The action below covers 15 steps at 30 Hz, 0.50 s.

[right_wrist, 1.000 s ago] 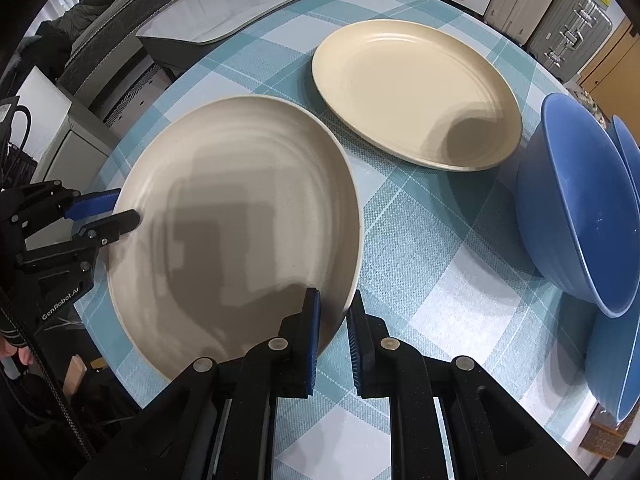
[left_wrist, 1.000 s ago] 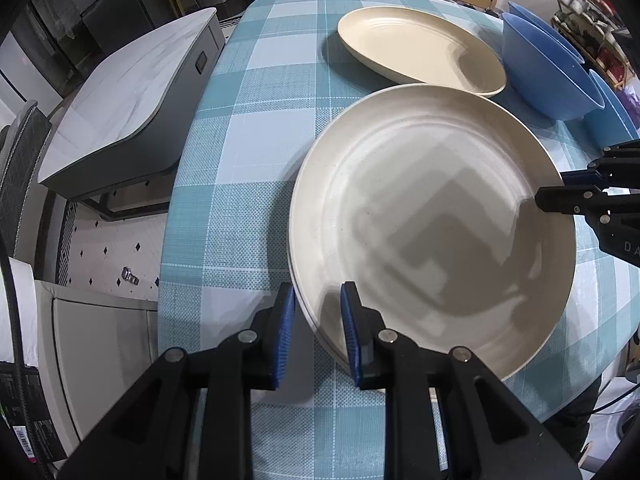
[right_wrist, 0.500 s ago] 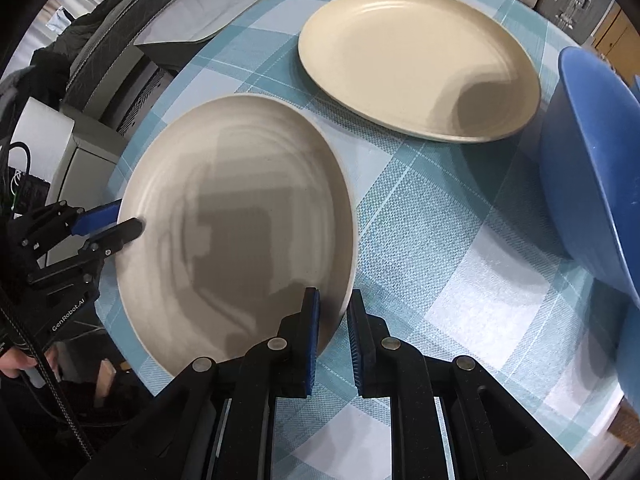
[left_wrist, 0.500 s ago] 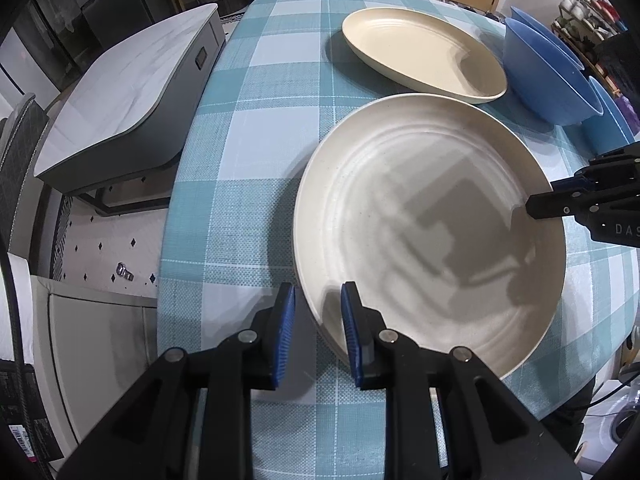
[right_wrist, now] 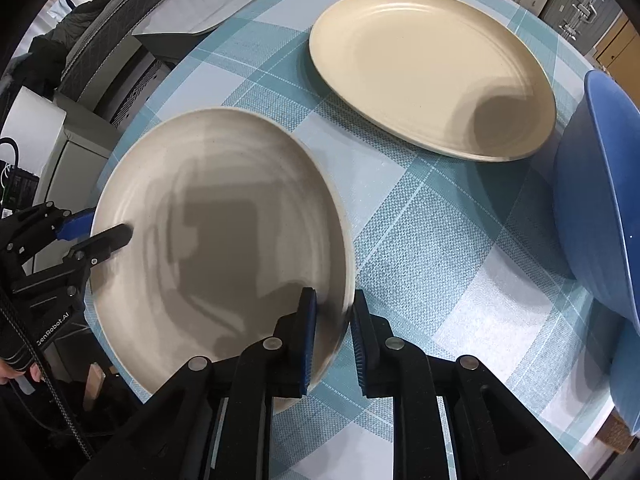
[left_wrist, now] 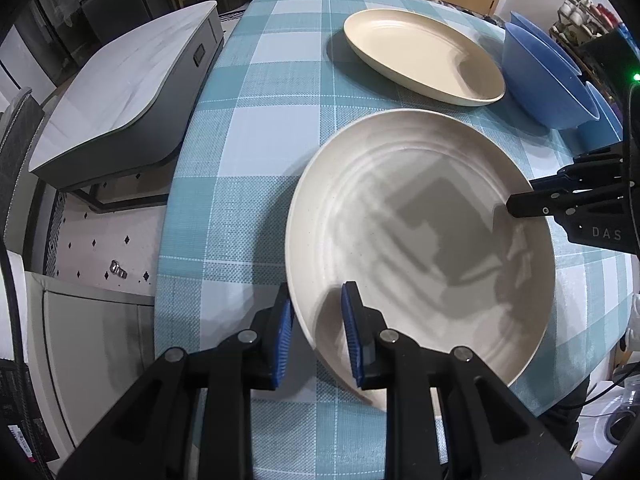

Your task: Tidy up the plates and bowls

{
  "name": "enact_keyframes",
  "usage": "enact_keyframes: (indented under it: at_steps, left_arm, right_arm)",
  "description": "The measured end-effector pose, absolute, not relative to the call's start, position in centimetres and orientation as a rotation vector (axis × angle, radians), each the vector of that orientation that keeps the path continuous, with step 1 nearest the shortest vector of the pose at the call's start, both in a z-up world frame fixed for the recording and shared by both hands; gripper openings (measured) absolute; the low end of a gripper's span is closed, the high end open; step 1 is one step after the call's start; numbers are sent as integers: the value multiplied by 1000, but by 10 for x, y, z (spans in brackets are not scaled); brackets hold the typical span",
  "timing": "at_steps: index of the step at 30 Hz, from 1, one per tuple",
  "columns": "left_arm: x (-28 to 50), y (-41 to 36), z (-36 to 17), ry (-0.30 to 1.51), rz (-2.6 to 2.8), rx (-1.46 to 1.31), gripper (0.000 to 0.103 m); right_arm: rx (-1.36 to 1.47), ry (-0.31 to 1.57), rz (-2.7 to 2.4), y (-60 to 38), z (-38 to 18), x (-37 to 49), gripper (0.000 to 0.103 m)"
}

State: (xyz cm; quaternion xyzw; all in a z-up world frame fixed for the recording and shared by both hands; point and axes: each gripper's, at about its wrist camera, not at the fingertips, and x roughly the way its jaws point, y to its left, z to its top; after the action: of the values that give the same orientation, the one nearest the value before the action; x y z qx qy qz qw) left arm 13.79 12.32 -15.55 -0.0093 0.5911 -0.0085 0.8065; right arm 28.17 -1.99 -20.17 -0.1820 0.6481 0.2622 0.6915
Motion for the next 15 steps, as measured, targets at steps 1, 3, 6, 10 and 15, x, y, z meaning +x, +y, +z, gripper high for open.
enact_keyframes:
  at_steps: [1, 3, 6, 10, 15]
  left_arm:
    - [138, 124, -156, 1263, -18, -25, 23]
    - [137, 125, -156, 1258, -19, -30, 24]
    - [135, 123, -156, 1242, -18, -18, 25]
    - [134, 119, -157, 1223, -22, -9, 27]
    - [131, 119, -157, 1197, -35, -20, 32]
  right_arm:
    - [-411, 1446, 586, -21, -201, 281, 16]
    - [-436, 1436, 582, -21, -199, 278, 16]
    - [-460, 1410, 574, -19, -195, 273, 16]
    - [-455, 1403, 576, -20, -192, 272, 16]
    - [-406, 1374, 593, -27, -176, 275, 16]
